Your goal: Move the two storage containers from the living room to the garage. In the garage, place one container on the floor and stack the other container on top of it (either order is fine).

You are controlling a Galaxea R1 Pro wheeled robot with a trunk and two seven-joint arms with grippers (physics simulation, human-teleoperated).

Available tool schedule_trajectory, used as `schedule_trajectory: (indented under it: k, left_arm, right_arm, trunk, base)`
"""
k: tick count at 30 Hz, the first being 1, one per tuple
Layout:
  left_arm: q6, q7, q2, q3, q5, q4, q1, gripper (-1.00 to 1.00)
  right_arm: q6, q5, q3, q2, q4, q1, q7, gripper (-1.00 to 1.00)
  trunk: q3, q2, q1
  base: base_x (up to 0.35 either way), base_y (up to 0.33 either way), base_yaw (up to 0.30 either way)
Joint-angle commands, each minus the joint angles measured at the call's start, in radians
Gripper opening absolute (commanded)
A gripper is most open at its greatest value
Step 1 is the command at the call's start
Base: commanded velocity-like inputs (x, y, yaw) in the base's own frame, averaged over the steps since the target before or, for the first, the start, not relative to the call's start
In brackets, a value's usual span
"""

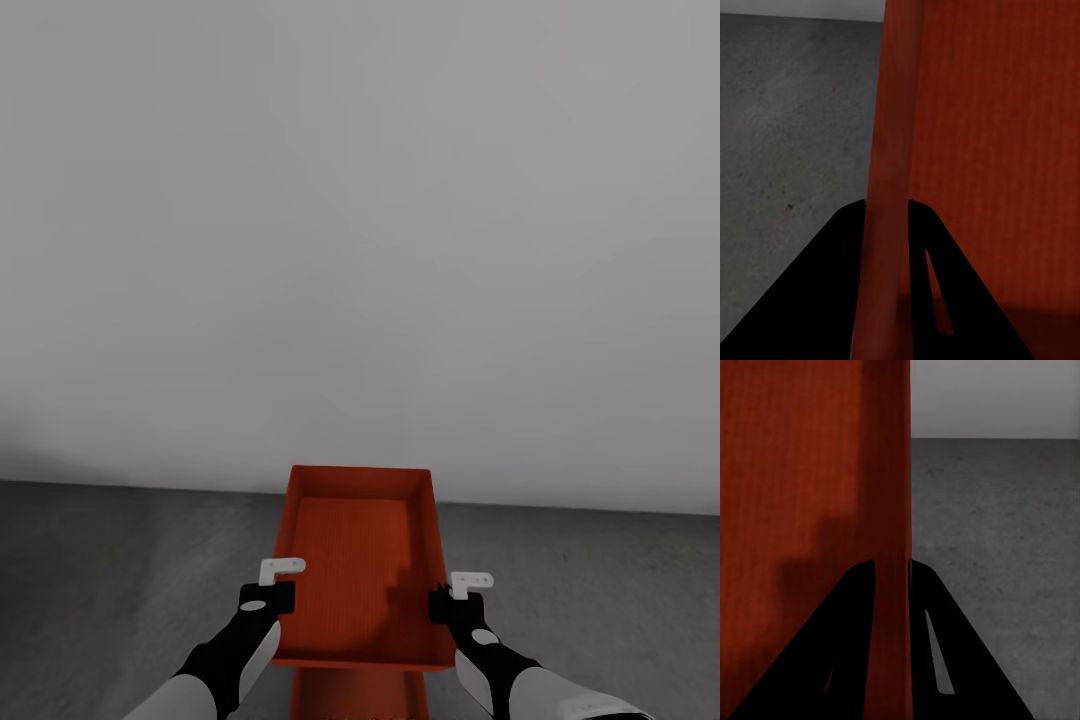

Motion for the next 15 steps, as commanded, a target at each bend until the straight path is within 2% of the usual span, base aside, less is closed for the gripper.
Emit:
schedule_trajectory:
  k: [1,15]
  left_arm:
    - [0.006,0.011,0.005,0.029,0.020,0.000,0.000,-1.00]
    - [0.006,0.011,0.005,0.030,0.020,-0.003,-0.001,-1.00]
  right_arm:
    - [-0.048,-0.003,-0.044,-0.012,-0.002,-0.001,0.004,-1.00]
    - [-0.048,-0.003,-0.044,-0.013,-0.002,-0.001,0.004,-1.00]
  trunk:
    - [-0.003,-0.002,0.000]
    - [-0.025,-0.002,0.000]
  base:
    - [0.000,0.000,0.000]
    - [0.000,0.000,0.000]
